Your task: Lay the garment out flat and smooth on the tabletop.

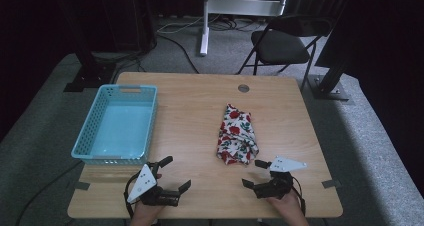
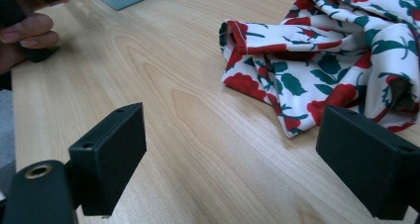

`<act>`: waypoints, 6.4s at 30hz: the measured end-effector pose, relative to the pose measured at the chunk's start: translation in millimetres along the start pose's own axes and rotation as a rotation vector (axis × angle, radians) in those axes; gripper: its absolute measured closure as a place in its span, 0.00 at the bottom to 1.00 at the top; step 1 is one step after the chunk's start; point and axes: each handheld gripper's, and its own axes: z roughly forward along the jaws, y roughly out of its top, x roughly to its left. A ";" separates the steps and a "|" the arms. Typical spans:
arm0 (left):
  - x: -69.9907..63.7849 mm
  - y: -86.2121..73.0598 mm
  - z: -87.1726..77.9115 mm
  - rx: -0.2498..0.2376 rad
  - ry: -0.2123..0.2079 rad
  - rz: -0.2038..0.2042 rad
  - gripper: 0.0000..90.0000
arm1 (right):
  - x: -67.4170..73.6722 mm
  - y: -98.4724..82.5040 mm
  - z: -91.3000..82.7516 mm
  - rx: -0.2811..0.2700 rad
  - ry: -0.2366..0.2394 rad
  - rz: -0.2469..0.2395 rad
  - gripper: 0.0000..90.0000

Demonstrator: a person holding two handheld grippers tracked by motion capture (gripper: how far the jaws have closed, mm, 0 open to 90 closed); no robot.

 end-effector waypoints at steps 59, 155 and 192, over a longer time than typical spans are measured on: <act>-1.2 -1.0 -1.7 -0.019 0.001 0.001 0.04 | 13.8 52.5 -7.0 -0.035 -0.081 -0.078 0.14; 3.0 -0.9 -2.1 -0.019 -0.017 -0.061 0.04 | -40.5 86.3 25.9 0.059 -0.279 -0.058 0.92; 8.7 1.6 3.5 0.035 -0.028 -0.079 0.04 | -78.7 -10.5 -51.4 0.048 -0.485 0.223 0.19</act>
